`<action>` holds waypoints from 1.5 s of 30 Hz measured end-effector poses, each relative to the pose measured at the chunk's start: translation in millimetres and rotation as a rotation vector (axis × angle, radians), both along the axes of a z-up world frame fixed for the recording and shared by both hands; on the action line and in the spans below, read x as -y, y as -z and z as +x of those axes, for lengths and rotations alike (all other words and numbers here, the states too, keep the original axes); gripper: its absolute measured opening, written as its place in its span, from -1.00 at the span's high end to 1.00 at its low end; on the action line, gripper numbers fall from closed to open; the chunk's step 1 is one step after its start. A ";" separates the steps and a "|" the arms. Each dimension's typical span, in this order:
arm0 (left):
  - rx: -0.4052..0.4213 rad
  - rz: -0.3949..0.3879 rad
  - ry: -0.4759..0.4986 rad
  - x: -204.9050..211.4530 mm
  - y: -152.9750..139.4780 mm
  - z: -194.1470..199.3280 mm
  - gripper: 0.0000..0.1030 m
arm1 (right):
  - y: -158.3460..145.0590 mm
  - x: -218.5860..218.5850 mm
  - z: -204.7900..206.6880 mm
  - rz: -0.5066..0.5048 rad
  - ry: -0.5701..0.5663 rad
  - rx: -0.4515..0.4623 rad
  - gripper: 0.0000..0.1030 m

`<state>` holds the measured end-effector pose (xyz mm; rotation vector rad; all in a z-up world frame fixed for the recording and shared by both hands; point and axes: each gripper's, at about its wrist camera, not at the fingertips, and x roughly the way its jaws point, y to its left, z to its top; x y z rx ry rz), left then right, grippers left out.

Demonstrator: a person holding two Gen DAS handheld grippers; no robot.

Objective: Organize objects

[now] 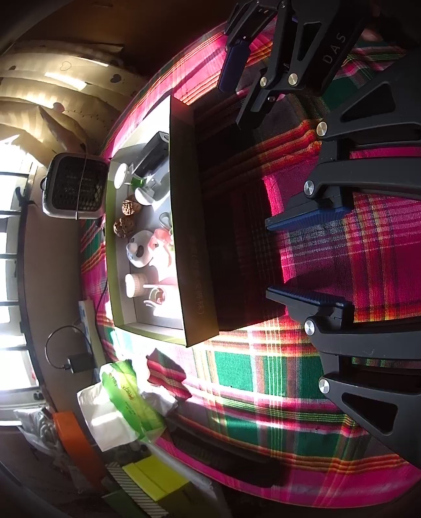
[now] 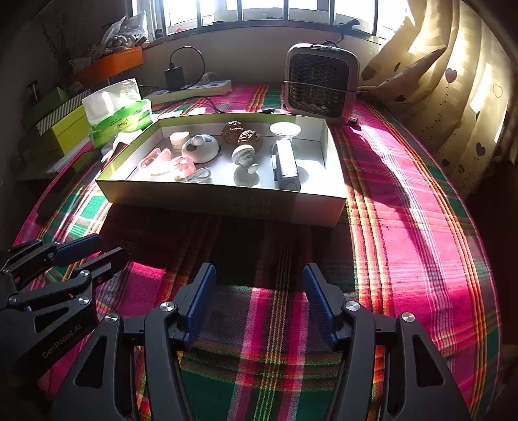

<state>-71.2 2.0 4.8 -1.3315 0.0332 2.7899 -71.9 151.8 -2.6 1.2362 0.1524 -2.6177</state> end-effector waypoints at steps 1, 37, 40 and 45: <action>-0.002 -0.007 -0.004 -0.9 0.3 0.8 0.35 | 1.4 -0.3 1.5 0.007 0.001 0.001 -0.11; -0.049 0.000 -0.047 -7.7 4.6 16.3 0.22 | 7.7 -17.9 20.8 0.013 0.073 -0.018 -0.39; -0.049 0.001 -0.047 -7.6 4.6 16.2 0.22 | 7.7 -18.0 20.8 0.013 0.073 -0.018 -0.39; -0.049 0.000 -0.047 -7.6 4.6 16.3 0.22 | 7.4 -18.1 21.0 0.013 0.073 -0.018 -0.39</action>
